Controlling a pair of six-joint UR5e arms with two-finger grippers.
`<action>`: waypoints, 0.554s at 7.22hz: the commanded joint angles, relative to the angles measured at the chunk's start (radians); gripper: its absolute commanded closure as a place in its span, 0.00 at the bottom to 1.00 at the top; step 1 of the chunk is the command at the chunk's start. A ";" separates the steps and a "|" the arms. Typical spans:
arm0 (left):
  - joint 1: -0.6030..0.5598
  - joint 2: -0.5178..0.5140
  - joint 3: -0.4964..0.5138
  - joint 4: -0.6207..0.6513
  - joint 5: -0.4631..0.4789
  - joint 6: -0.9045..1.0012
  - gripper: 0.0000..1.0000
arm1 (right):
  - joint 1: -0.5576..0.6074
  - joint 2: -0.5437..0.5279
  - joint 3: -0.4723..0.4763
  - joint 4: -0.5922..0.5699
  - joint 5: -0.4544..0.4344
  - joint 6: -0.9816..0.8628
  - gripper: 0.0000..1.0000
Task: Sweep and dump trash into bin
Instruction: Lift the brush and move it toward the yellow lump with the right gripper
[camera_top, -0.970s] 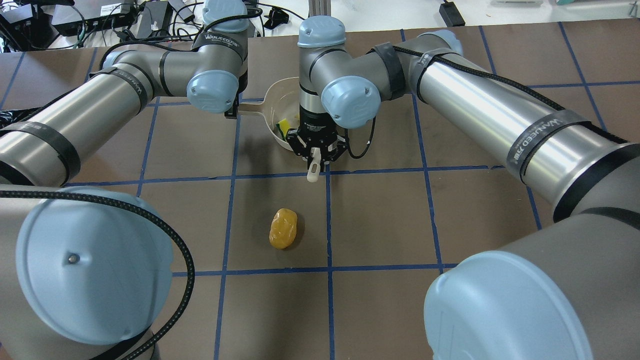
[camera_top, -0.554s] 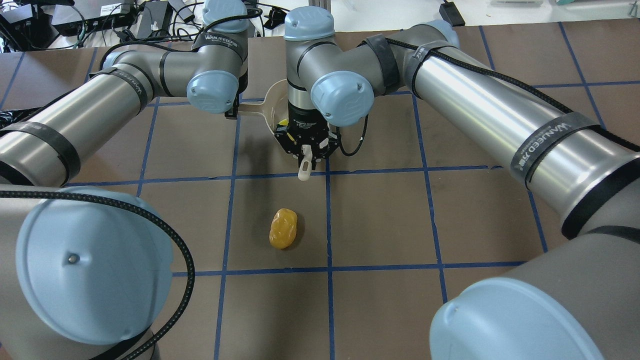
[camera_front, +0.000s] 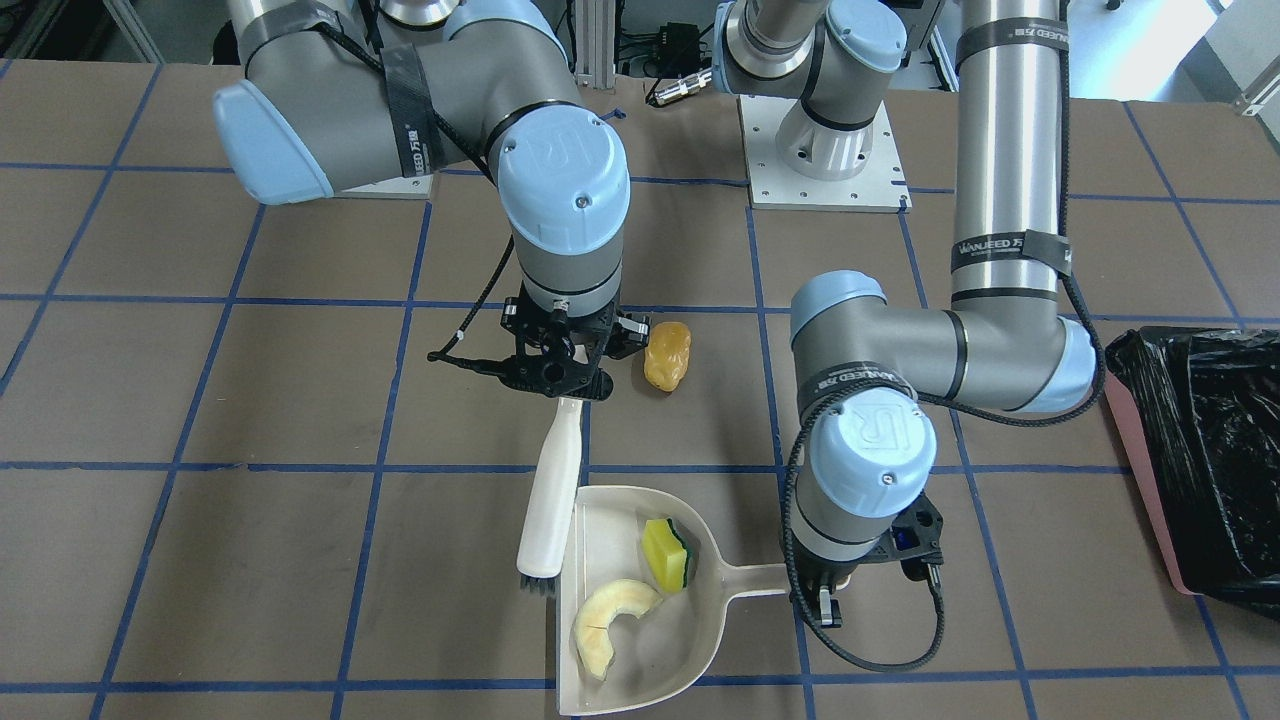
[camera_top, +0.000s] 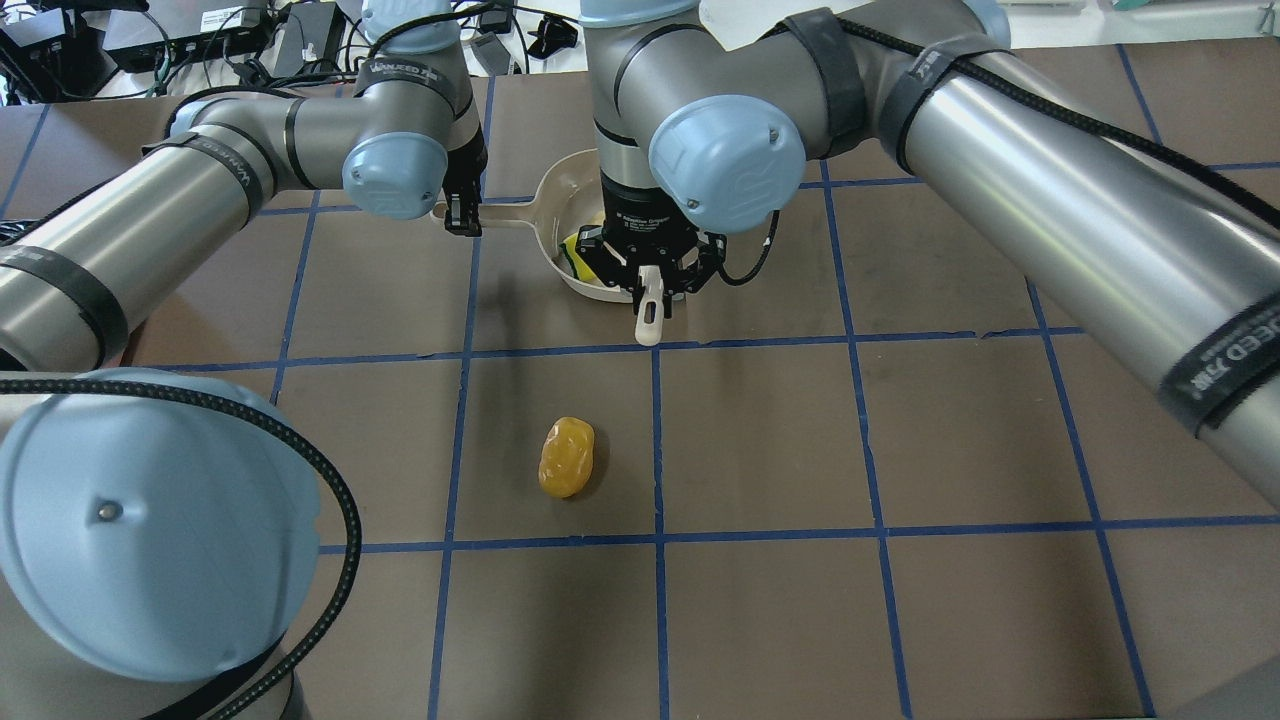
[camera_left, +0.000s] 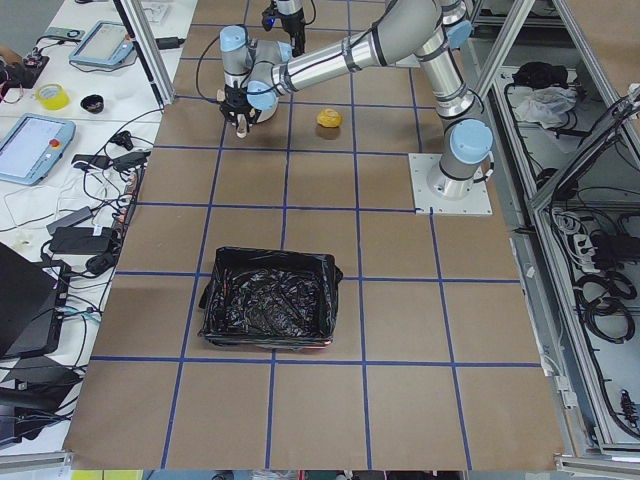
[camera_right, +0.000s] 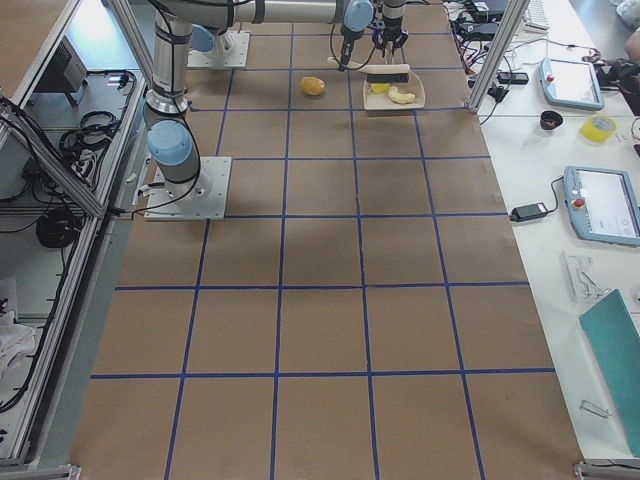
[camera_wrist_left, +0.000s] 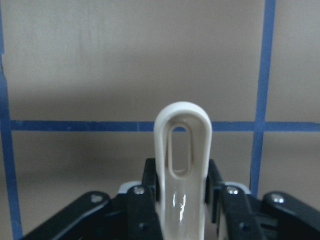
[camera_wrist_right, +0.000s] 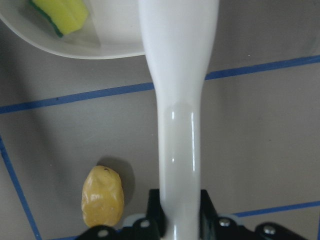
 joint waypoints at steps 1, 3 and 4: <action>0.079 0.013 -0.007 -0.008 -0.110 0.044 1.00 | -0.004 -0.028 0.048 0.010 -0.048 -0.002 1.00; 0.156 0.068 -0.008 -0.059 -0.145 0.085 1.00 | -0.004 -0.055 0.080 0.018 -0.044 0.001 1.00; 0.182 0.105 -0.008 -0.121 -0.144 0.117 1.00 | -0.008 -0.089 0.123 0.012 -0.044 0.003 1.00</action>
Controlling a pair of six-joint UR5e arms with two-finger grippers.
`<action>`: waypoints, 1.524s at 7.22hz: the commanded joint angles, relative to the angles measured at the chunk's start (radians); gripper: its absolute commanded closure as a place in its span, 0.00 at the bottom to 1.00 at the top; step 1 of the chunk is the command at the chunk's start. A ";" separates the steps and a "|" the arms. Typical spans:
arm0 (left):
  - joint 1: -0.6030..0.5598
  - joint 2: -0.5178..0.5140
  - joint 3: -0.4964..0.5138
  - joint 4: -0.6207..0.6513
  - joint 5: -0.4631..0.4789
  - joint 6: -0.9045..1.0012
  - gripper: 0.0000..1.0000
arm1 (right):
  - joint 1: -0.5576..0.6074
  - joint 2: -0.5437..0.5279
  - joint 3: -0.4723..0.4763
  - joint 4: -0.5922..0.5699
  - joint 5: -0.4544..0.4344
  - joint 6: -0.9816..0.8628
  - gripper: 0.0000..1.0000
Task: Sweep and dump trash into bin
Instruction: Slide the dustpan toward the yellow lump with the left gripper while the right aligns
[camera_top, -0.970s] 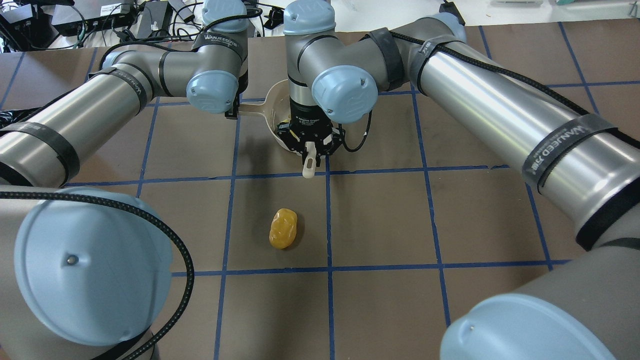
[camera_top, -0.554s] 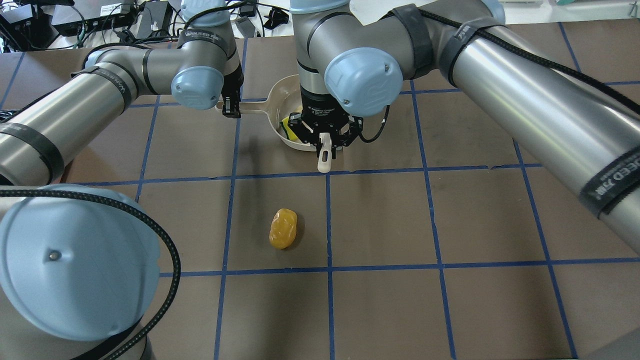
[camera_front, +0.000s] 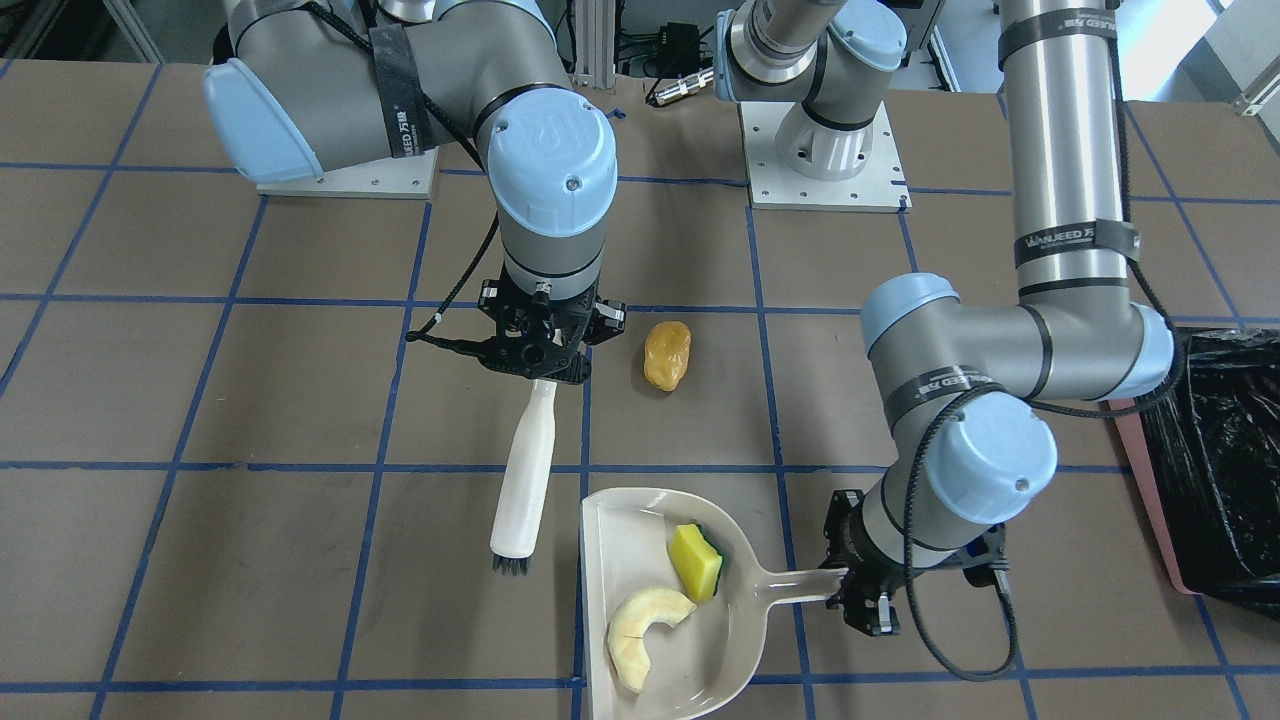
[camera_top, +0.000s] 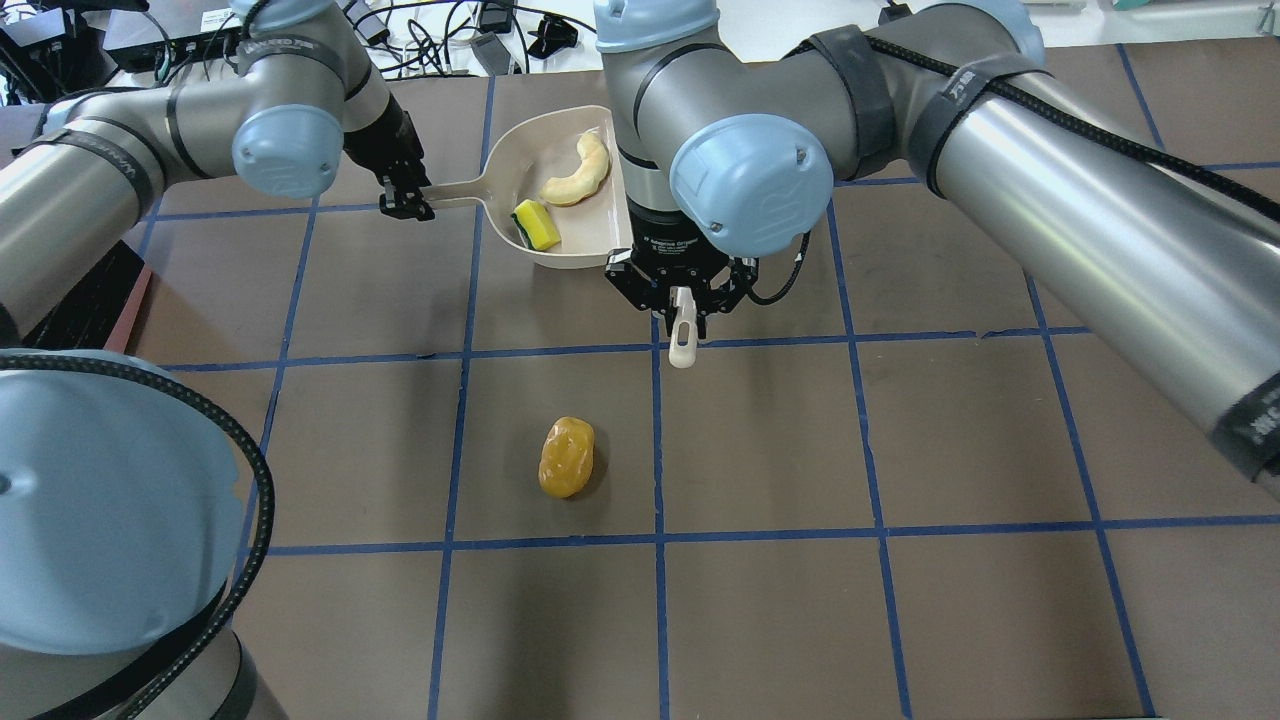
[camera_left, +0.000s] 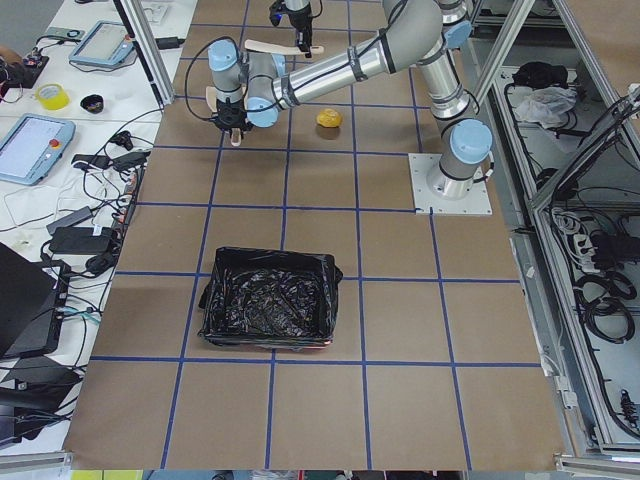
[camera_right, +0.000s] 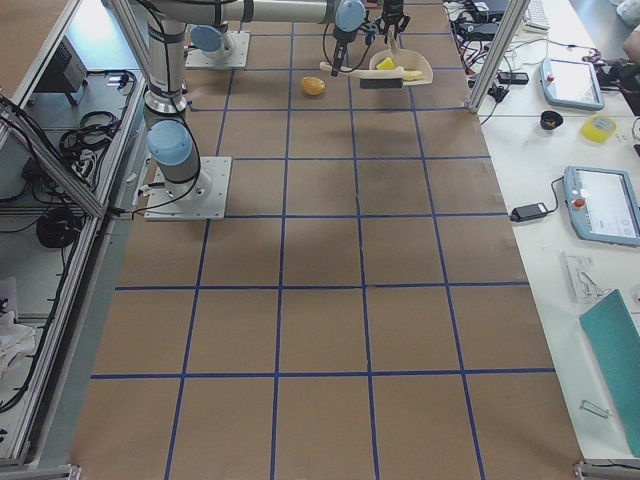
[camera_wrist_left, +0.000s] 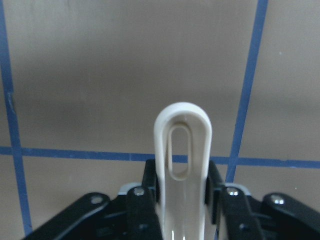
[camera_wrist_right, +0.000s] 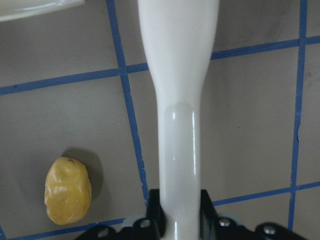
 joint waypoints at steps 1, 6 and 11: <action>0.061 0.071 -0.004 -0.089 -0.006 0.054 1.00 | -0.002 -0.056 0.092 -0.027 0.003 0.008 1.00; 0.084 0.241 -0.204 -0.083 0.044 0.163 1.00 | 0.017 -0.122 0.130 -0.018 0.013 0.024 1.00; 0.142 0.396 -0.459 0.038 0.087 0.256 1.00 | 0.023 -0.144 0.247 0.030 0.013 0.042 1.00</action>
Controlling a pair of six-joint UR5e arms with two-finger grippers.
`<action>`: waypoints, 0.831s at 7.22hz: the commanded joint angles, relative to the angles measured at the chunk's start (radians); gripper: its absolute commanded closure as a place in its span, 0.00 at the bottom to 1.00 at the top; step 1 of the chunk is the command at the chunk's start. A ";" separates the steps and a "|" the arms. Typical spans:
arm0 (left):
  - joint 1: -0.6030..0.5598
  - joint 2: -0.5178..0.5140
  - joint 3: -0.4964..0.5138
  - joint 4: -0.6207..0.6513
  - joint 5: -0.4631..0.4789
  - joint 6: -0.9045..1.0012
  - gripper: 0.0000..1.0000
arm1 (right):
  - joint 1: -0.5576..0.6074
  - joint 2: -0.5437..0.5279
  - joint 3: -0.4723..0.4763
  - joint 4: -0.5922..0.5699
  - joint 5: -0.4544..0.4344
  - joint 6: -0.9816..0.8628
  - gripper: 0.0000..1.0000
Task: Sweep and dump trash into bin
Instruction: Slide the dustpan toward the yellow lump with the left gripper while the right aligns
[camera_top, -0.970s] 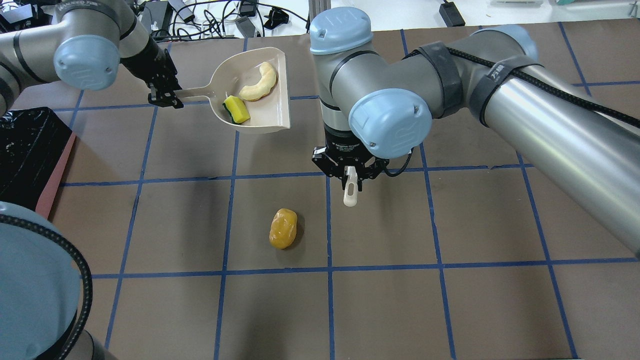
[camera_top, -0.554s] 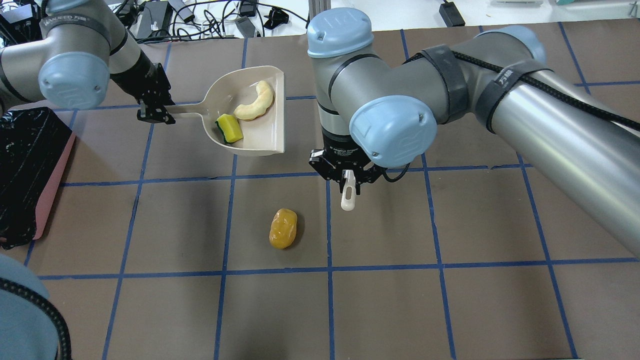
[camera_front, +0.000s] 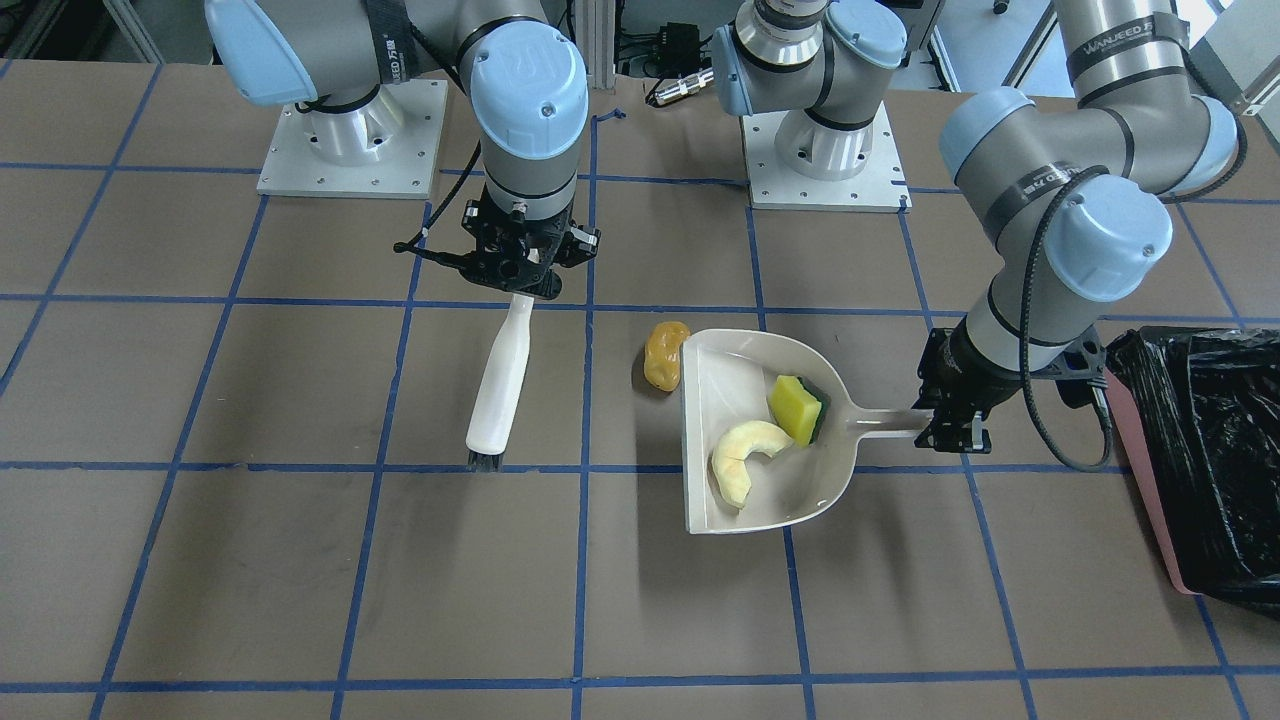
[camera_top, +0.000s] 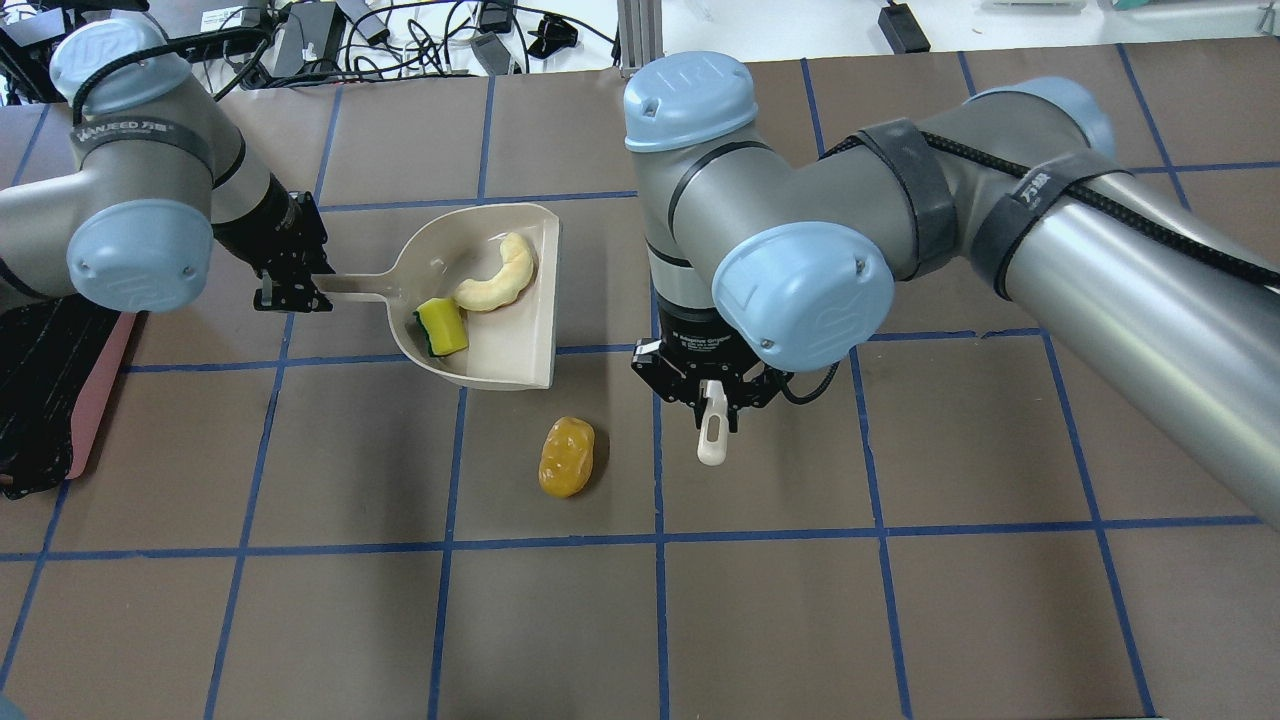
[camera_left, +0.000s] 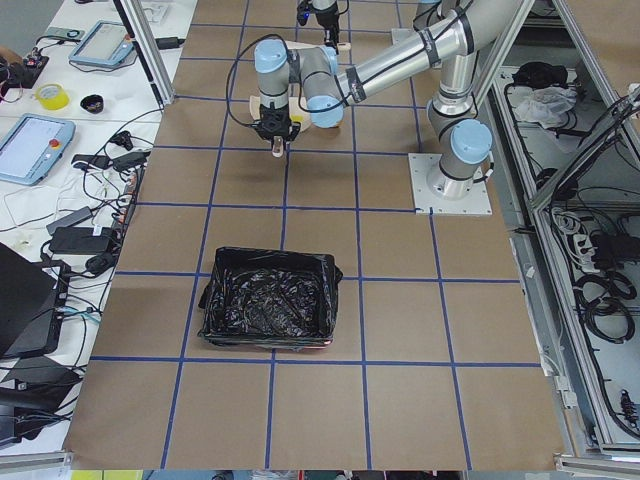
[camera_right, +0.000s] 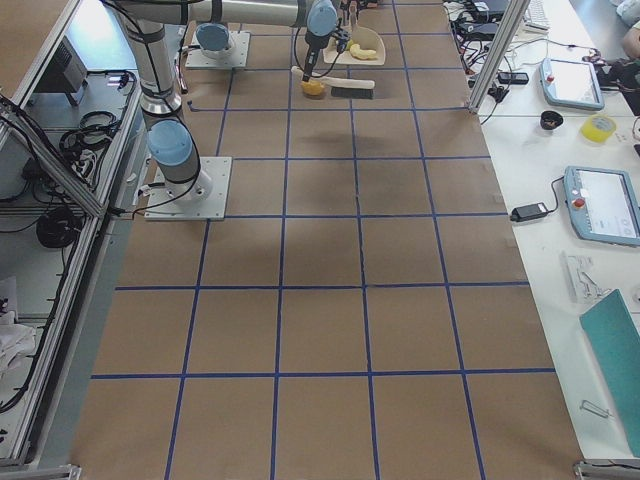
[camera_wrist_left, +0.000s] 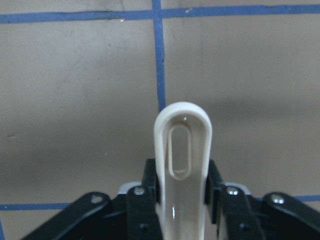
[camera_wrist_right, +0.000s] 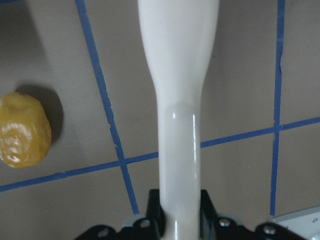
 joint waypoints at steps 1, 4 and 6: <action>0.050 0.073 -0.106 0.050 0.011 0.048 1.00 | 0.001 -0.004 0.077 -0.054 0.002 0.001 1.00; 0.056 0.180 -0.279 0.086 0.120 0.059 1.00 | 0.004 -0.058 0.156 -0.076 0.056 0.003 1.00; 0.059 0.224 -0.370 0.155 0.142 0.063 1.00 | 0.055 -0.119 0.216 -0.085 0.059 0.020 1.00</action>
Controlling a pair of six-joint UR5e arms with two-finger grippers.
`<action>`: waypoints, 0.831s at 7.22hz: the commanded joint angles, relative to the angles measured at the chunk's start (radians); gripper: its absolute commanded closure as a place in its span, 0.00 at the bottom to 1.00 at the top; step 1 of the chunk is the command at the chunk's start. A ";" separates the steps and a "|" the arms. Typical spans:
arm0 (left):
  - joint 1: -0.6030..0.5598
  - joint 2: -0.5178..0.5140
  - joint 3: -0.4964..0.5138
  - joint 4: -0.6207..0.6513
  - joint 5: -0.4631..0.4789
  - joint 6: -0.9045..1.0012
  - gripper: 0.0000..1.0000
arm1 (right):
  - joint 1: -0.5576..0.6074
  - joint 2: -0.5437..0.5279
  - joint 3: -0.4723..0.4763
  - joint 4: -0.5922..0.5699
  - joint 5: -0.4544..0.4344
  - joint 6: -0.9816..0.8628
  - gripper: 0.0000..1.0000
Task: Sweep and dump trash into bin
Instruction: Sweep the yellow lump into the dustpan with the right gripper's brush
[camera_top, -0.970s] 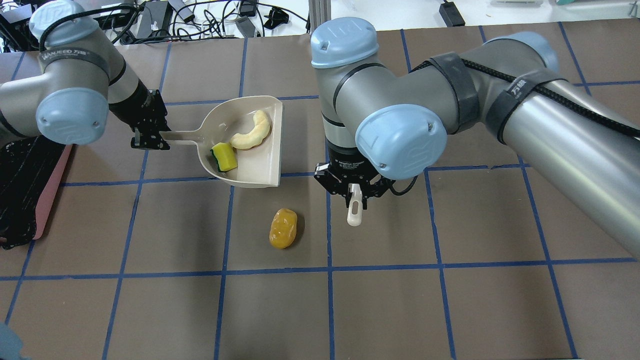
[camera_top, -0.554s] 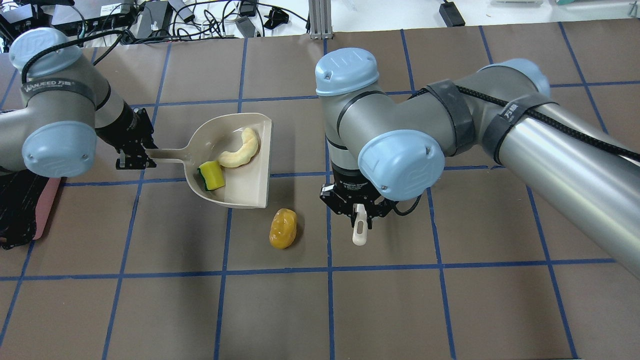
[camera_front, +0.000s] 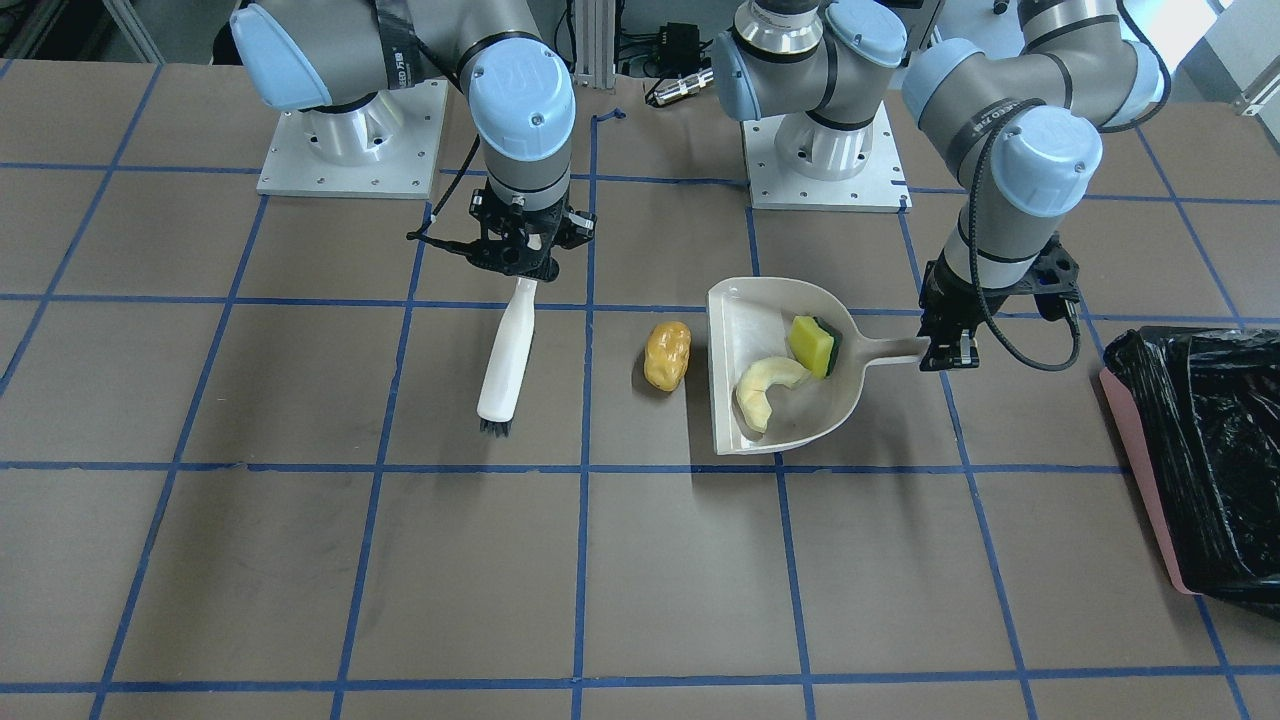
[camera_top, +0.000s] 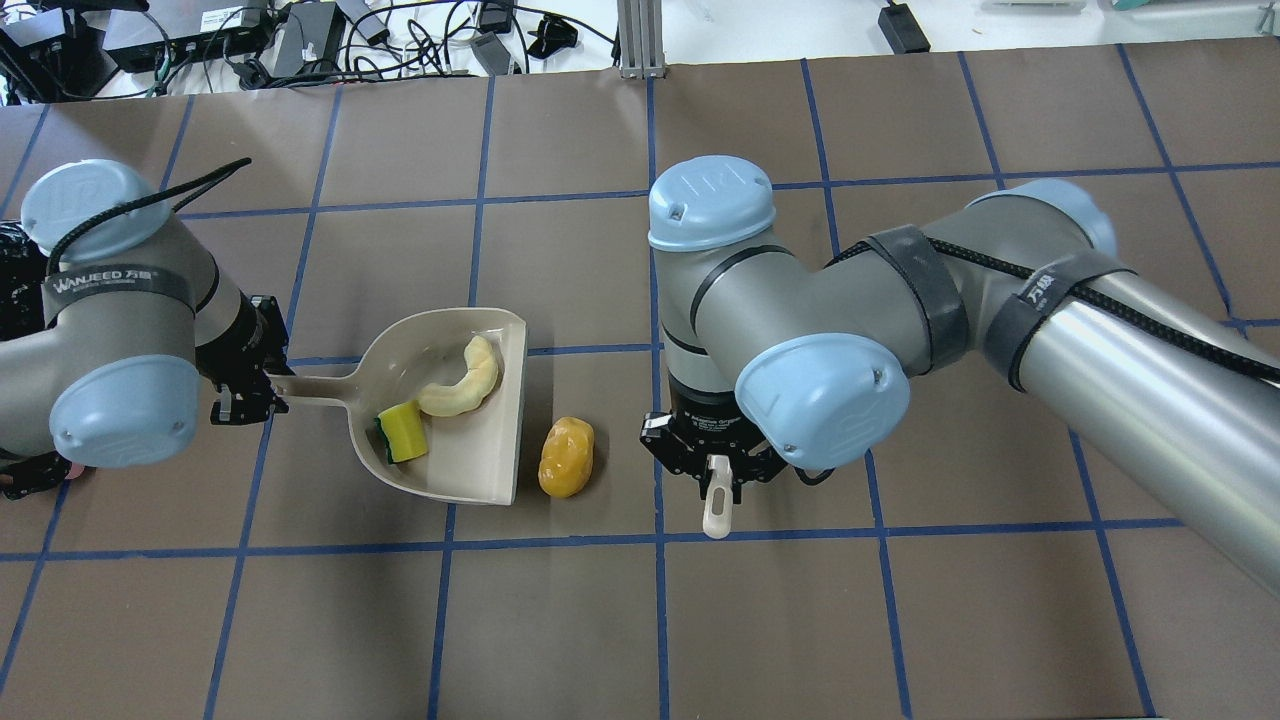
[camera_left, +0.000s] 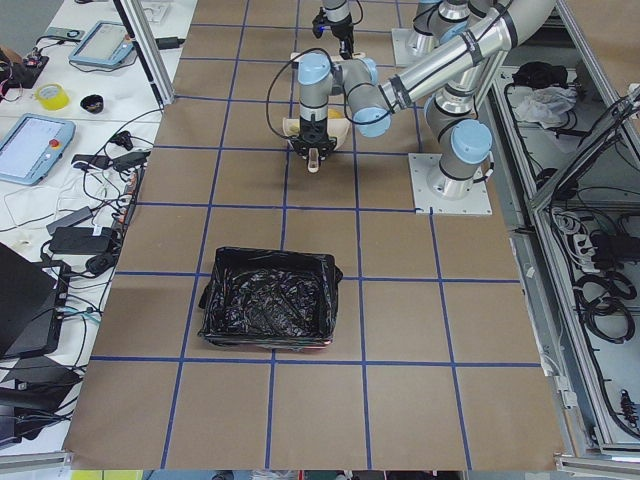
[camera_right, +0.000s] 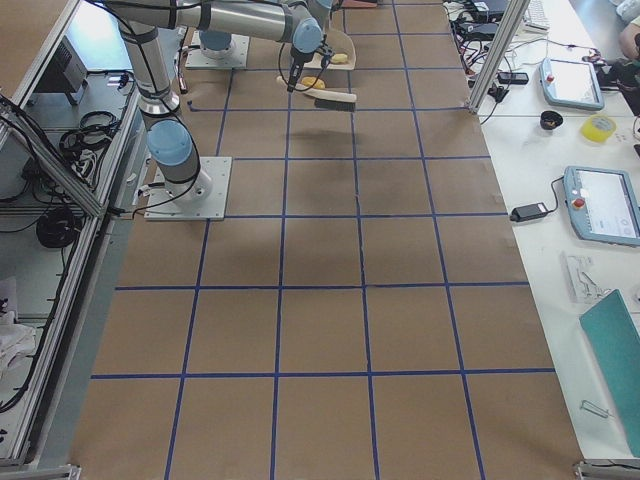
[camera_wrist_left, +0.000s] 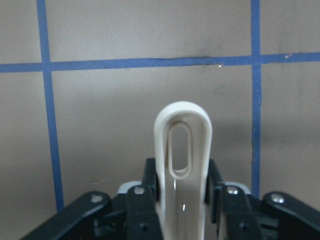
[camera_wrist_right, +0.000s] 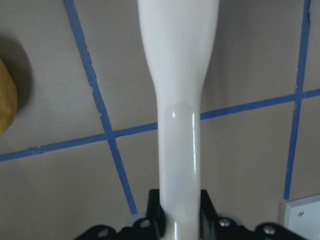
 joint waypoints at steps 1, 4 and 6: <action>0.003 0.038 -0.080 0.054 0.069 -0.012 1.00 | 0.063 -0.081 0.104 -0.016 0.005 0.027 1.00; -0.016 0.037 -0.096 0.054 0.097 -0.091 1.00 | 0.124 -0.079 0.169 -0.133 0.041 0.127 1.00; -0.071 0.014 -0.084 0.058 0.097 -0.147 1.00 | 0.219 -0.025 0.166 -0.220 0.045 0.253 1.00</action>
